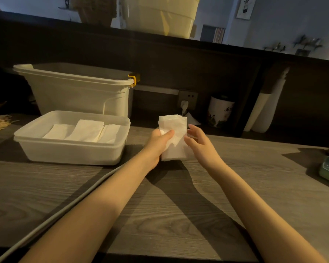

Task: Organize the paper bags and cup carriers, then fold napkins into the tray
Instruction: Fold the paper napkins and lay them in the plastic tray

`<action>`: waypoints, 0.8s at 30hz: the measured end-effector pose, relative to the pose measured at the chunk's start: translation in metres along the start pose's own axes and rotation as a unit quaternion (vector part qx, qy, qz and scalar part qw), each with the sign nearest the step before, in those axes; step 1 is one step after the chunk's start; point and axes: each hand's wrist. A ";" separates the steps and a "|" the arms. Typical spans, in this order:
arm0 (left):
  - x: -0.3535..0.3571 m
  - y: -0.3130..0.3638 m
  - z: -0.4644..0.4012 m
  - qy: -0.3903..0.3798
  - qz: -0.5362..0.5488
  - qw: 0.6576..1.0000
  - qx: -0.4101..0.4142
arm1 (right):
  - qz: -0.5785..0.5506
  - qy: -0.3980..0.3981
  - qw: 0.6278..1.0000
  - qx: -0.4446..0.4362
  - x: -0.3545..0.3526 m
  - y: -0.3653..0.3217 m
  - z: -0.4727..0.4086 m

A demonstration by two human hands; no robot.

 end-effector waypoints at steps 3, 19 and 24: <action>-0.005 0.006 -0.002 0.020 0.030 0.999 0.015 | 0.049 0.067 0.996 0.007 -0.008 0.009 -0.010; 0.002 0.029 -0.047 0.045 0.019 0.999 0.018 | 0.250 0.106 0.961 0.049 -0.034 0.071 -0.116; 0.003 0.027 -0.066 0.061 0.020 0.998 0.009 | 0.309 0.097 0.939 0.115 -0.020 0.085 -0.147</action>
Point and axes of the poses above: each hand's wrist, its own z-axis away from the middle knuckle, its own x-axis out of the palm, y = z × x, and after that the axes turned 6 degrees about -x, right-handed
